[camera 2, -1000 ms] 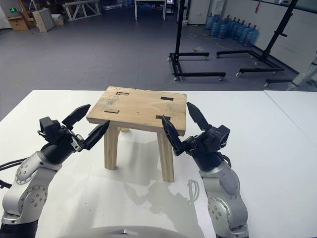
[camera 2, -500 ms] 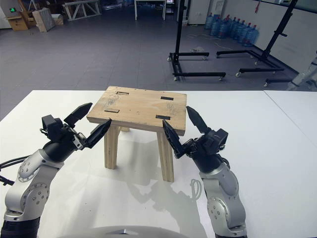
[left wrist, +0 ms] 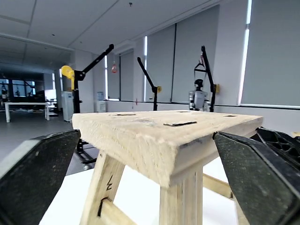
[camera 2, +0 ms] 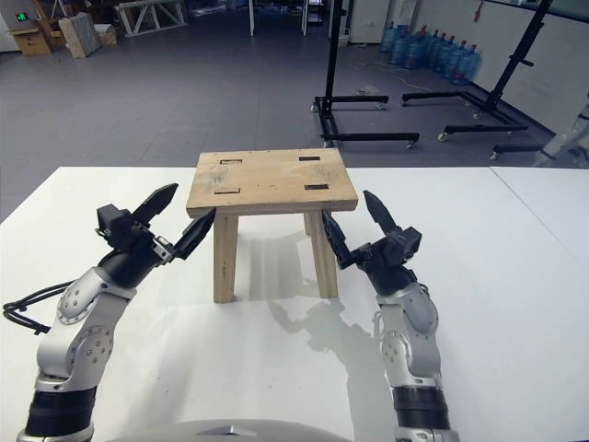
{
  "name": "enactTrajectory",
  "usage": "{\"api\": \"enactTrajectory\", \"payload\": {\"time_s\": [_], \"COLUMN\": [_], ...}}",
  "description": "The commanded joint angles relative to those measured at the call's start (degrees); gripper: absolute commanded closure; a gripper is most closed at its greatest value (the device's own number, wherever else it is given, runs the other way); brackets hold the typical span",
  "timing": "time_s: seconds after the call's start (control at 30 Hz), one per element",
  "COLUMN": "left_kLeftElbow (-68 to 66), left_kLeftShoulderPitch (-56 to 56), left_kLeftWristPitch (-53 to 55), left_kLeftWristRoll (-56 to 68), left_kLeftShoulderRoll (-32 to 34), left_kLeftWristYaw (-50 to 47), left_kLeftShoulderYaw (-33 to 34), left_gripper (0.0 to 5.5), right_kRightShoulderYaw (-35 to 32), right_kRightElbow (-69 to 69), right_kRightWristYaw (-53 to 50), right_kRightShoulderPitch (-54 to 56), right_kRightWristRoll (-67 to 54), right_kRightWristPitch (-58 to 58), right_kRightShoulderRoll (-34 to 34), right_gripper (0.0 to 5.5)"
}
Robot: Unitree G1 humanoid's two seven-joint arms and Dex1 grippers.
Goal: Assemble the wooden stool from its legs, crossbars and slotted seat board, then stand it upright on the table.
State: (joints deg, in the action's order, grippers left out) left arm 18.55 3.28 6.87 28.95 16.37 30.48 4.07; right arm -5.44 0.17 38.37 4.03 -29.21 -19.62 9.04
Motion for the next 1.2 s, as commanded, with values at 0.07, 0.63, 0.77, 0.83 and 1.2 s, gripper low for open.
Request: {"api": "enactTrajectory", "payload": {"time_s": [0.07,0.63,0.77,0.83,1.2], "left_kLeftElbow": [-7.27,-29.33,-29.26,-28.31,-15.52], "left_kLeftShoulderPitch": [5.46,17.23,15.97,14.75,4.11], "left_kLeftWristPitch": [-3.61,-12.16,-13.24,-13.4,-12.52], "left_kLeftWristRoll": [-4.89,-14.39,-15.06,-15.48,-22.18], "left_kLeftShoulderRoll": [-2.65,-8.17,-9.32,-9.99,-10.76], "left_kLeftWristYaw": [-2.52,-9.52,-9.72,-10.06,-18.25], "left_kLeftShoulderYaw": [-1.05,-0.91,-1.66,-2.18,-3.52], "left_gripper": [0.34,0.34,0.34,0.34,0.34], "right_kRightShoulderYaw": [-0.7,-4.48,-4.13,-3.42,-1.92], "right_kRightElbow": [7.18,29.56,23.68,19.31,0.53], "right_kRightWristYaw": [1.55,1.58,0.68,-0.38,-13.45], "right_kRightShoulderPitch": [5.55,19.17,15.18,12.19,-0.11], "right_kRightWristRoll": [1.05,3.49,2.64,2.54,10.19], "right_kRightWristPitch": [-3.76,-12.22,-11.08,-10.16,-7.27], "right_kRightShoulderRoll": [-1.18,-3.98,-5.21,-6.16,-8.89], "right_gripper": [0.69,0.69,0.69,0.69,0.69]}}
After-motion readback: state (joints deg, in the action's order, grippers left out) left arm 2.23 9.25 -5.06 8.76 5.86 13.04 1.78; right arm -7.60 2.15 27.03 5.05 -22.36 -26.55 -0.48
